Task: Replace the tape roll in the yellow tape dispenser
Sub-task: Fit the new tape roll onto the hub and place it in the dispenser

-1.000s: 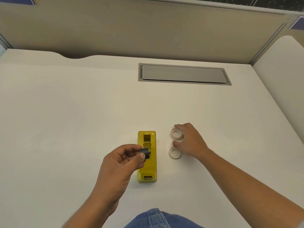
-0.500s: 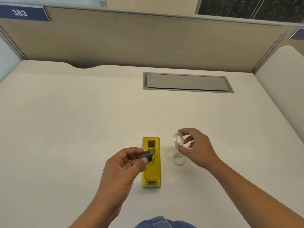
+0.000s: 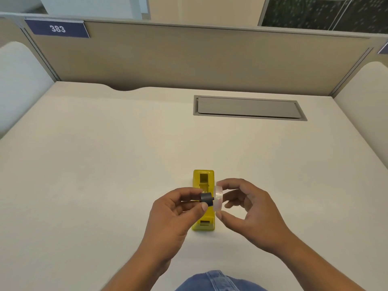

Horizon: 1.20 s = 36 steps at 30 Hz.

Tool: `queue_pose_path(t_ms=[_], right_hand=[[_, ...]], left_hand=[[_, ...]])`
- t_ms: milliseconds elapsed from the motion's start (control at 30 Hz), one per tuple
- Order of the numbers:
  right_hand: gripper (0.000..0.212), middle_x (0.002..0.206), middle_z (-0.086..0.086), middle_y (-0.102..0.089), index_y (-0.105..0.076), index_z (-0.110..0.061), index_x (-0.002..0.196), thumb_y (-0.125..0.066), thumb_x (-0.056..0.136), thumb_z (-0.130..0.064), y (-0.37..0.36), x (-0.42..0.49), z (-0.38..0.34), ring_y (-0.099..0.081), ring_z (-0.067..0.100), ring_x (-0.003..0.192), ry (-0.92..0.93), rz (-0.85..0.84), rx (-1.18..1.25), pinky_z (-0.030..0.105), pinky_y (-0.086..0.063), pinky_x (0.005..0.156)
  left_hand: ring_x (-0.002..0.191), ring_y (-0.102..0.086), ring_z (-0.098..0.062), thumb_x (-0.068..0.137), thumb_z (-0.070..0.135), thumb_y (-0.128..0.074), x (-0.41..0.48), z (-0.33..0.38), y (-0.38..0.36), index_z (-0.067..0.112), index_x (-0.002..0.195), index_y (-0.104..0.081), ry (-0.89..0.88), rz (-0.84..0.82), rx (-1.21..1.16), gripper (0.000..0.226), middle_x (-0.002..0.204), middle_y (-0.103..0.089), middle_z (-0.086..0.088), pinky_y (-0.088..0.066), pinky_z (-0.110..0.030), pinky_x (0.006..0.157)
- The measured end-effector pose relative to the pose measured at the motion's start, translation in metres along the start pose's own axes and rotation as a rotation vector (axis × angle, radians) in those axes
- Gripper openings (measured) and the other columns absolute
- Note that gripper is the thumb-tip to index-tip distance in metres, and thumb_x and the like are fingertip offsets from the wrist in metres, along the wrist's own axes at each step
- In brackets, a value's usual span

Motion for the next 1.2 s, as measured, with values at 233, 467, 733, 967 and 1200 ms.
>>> queue_pose_path(t_ms=[233, 467, 733, 967, 1200], right_hand=[[0.045, 0.108, -0.017, -0.068, -0.064, -0.035, 0.111, -0.080, 0.071, -0.024, -0.004, -0.006, -0.010, -0.068, 0.012, 0.095, 0.016, -0.028, -0.036, 0.016, -0.053, 0.076], [0.045, 0.109, -0.019, -0.067, -0.063, -0.038, 0.111, -0.080, 0.070, -0.028, -0.005, -0.008, -0.015, -0.067, 0.011, 0.095, 0.034, -0.036, -0.079, 0.016, -0.053, 0.077], [0.046, 0.108, -0.021, -0.067, -0.063, -0.041, 0.113, -0.078, 0.069, -0.039, -0.006, -0.007, -0.016, -0.067, 0.011, 0.096, 0.058, -0.027, -0.122, 0.015, -0.052, 0.076], [0.046, 0.106, -0.017, -0.069, -0.064, -0.037, 0.113, -0.080, 0.070, -0.032, -0.006, -0.006, -0.015, -0.068, 0.013, 0.093, 0.064, -0.032, -0.111, 0.018, -0.053, 0.076], [0.047, 0.106, -0.015, -0.070, -0.064, -0.037, 0.113, -0.079, 0.068, -0.032, -0.005, -0.006, -0.013, -0.068, 0.015, 0.093, 0.047, -0.026, -0.106, 0.024, -0.055, 0.078]], left_hand=[[0.088, -0.074, -0.015, 0.077, 0.005, -0.078, -0.008, 0.000, 0.002, 0.029, 0.092, -0.076, -0.023, -0.011, 0.020, 0.028, 0.092, -0.079, 0.003, -0.055, -0.017, 0.070], [0.087, -0.074, -0.016, 0.076, 0.005, -0.079, -0.010, -0.002, 0.003, 0.018, 0.091, -0.076, -0.028, -0.006, 0.009, 0.020, 0.090, -0.080, 0.000, -0.056, -0.018, 0.070], [0.088, -0.074, -0.015, 0.076, 0.010, -0.080, -0.010, -0.003, 0.003, 0.020, 0.091, -0.077, -0.016, 0.002, 0.014, 0.019, 0.090, -0.080, 0.001, -0.056, -0.017, 0.070], [0.088, -0.074, -0.014, 0.077, 0.013, -0.079, -0.010, -0.003, 0.000, 0.025, 0.090, -0.078, -0.009, -0.026, 0.004, 0.018, 0.090, -0.080, 0.002, -0.056, -0.017, 0.070], [0.085, -0.073, -0.014, 0.086, 0.017, -0.070, -0.008, -0.005, 0.003, 0.027, 0.092, -0.078, 0.011, -0.010, 0.054, 0.014, 0.090, -0.079, 0.003, -0.058, -0.021, 0.071]])
Point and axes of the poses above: each hand's wrist, its own x-axis towards the middle knuckle, its own y-axis out of the back of the hand, z = x × y, the point moved 3 cm from there along x, towards the middle knuckle
